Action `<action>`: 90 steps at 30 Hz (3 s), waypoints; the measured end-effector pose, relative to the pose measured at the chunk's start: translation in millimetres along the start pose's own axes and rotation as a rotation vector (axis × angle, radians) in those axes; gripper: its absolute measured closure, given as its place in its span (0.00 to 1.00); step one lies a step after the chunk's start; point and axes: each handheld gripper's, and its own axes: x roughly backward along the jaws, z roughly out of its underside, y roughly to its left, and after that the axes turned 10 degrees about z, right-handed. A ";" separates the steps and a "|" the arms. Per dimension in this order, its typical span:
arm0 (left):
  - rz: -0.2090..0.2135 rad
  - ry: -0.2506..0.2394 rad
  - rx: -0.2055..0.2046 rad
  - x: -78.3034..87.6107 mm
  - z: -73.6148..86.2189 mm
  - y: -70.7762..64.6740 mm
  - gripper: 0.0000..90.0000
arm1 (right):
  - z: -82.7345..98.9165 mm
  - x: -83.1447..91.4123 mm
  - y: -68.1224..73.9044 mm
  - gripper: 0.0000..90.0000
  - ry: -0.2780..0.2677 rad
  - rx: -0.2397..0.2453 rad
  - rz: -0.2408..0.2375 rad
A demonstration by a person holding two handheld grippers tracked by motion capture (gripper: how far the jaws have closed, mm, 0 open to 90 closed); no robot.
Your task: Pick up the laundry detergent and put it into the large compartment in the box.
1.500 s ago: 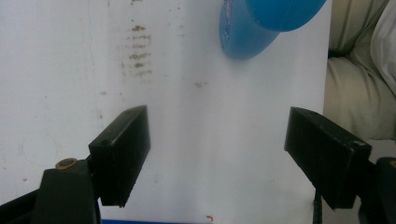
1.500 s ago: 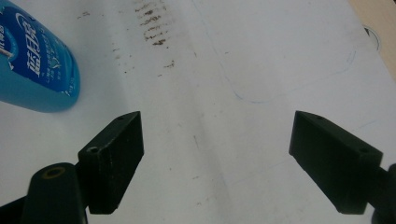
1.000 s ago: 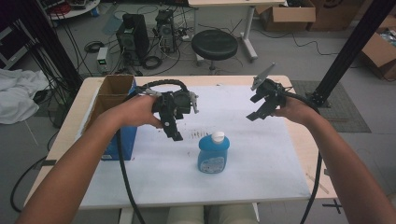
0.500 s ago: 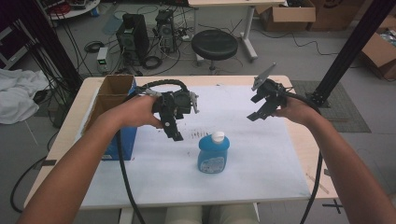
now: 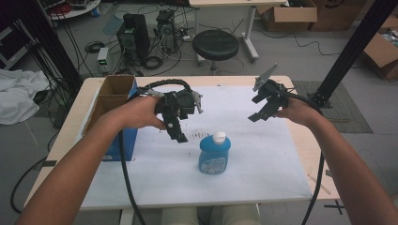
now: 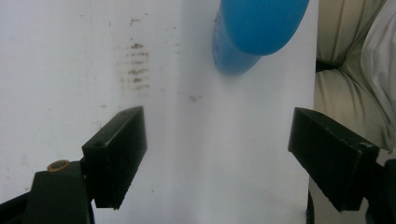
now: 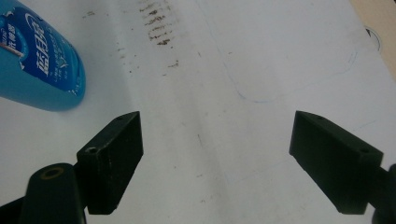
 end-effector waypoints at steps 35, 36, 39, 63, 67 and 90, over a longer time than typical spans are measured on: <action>0.006 0.002 -0.117 -10.5 -57.0 -25.4 0.22 | 0.2 3.5 2.4 0.19 -0.011 0.014 0.000; 0.006 0.007 -0.115 -12.1 -58.6 -25.2 0.22 | 0.2 3.5 2.4 0.19 -0.011 0.014 0.000; 0.012 0.017 -0.119 -16.3 -63.3 -24.5 0.22 | 0.4 3.0 2.5 0.19 -0.008 0.016 -0.001; 0.053 0.091 -0.124 -56.7 -87.0 -14.4 0.22 | 0.2 1.5 2.9 0.19 -0.002 0.018 -0.001; 0.054 0.103 -0.121 -63.2 -87.0 -12.9 0.22 | -0.3 1.4 3.2 0.19 -0.004 0.020 -0.003; 0.051 0.129 -0.145 -73.5 -92.6 -10.5 0.31 | 1.8 1.1 3.1 0.20 -0.007 0.013 -0.007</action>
